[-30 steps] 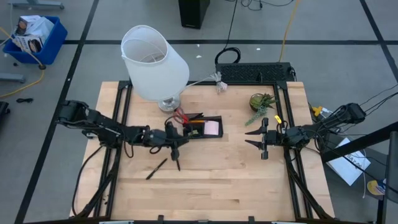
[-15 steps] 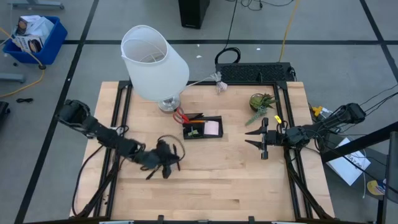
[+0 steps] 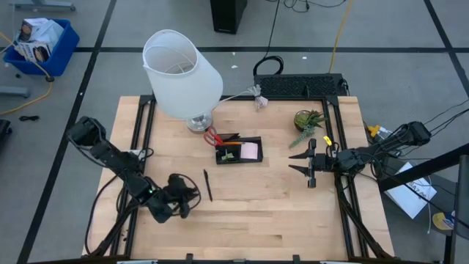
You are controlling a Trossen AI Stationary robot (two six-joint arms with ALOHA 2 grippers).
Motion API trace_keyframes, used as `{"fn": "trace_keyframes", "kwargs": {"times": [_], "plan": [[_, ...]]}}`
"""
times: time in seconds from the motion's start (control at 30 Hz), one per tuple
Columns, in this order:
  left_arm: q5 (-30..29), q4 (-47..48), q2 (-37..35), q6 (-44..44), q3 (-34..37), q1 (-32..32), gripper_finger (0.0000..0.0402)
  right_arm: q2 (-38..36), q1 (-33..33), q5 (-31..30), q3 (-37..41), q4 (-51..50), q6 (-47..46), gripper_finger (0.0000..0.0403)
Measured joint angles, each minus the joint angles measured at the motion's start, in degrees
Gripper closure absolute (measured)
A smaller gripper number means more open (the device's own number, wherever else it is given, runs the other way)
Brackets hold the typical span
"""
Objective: Pick and place office supplies into organizer
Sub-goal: Put the left black pen into the top left compartment of the desk organizer
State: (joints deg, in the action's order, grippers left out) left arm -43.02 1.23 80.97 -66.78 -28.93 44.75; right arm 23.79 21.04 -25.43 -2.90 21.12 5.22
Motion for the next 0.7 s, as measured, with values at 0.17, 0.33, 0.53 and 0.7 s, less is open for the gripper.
{"fn": "trace_keyframes", "kwargs": {"times": [0.17, 0.33, 0.53, 0.7], "plan": [[0.17, 8.04, 0.00, -8.99, 0.00, 0.11, 0.0266, -0.02, 0.00, 0.00, 0.00, 0.00, -0.01, 0.0266], [1.36, 7.82, 0.09, -8.15, 0.00, -0.08, 0.0242, 0.00, 0.00, 0.00, 0.00, 0.00, 0.00, 0.0266], [2.60, 7.61, 3.72, -3.96, -0.73, -0.47, 0.0250, 0.00, 0.00, 0.00, 0.00, 0.02, -0.01, 0.0266], [3.45, 10.52, 5.64, -1.86, -4.16, -1.39, 0.0252, 0.00, 0.00, 0.00, 0.01, 0.00, -0.01, 0.0266]]}}
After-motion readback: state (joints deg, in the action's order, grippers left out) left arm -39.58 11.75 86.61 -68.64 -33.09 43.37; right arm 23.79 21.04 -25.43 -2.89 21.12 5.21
